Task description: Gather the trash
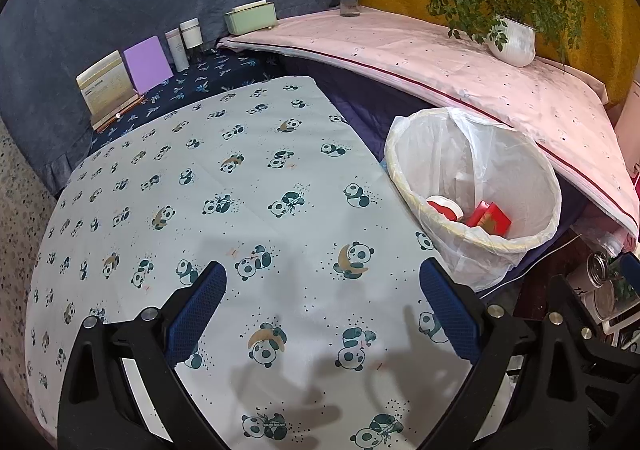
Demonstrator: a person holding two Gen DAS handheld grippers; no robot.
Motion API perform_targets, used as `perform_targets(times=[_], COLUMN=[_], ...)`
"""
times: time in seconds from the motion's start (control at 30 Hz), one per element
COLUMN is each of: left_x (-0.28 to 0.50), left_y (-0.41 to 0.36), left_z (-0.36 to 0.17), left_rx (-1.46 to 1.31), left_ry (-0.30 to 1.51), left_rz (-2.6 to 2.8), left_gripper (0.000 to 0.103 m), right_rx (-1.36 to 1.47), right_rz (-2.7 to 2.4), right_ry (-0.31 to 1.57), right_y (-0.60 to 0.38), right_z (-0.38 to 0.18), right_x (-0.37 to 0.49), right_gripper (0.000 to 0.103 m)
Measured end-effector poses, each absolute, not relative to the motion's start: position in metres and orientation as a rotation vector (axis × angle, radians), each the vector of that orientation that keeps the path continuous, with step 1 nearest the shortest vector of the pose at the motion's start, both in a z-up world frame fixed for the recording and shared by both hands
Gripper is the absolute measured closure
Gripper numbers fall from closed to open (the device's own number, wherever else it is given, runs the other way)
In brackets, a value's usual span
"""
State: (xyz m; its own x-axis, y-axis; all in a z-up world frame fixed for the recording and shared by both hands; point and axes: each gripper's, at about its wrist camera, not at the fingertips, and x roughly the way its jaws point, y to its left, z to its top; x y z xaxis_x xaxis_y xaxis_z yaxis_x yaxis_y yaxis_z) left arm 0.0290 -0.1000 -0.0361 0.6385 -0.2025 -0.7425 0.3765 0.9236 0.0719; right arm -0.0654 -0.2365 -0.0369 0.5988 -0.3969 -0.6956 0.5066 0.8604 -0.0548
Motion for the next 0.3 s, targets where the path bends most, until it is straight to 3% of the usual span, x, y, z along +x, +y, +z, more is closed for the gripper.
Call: perform_targets(times=[0.3], left_x=[0.0318], left_y=[-0.1020], left_z=[-0.0366], left_rx=[0.240], left_ry=[0.812], left_rz=[-0.349], left_gripper=[0.010], right_rx=[0.158], right_rz=[-0.529], right_ry=[0.761], right_y=[-0.2385], right_z=[-0.0378], right_x=[-0.0651], right_gripper=[0.007])
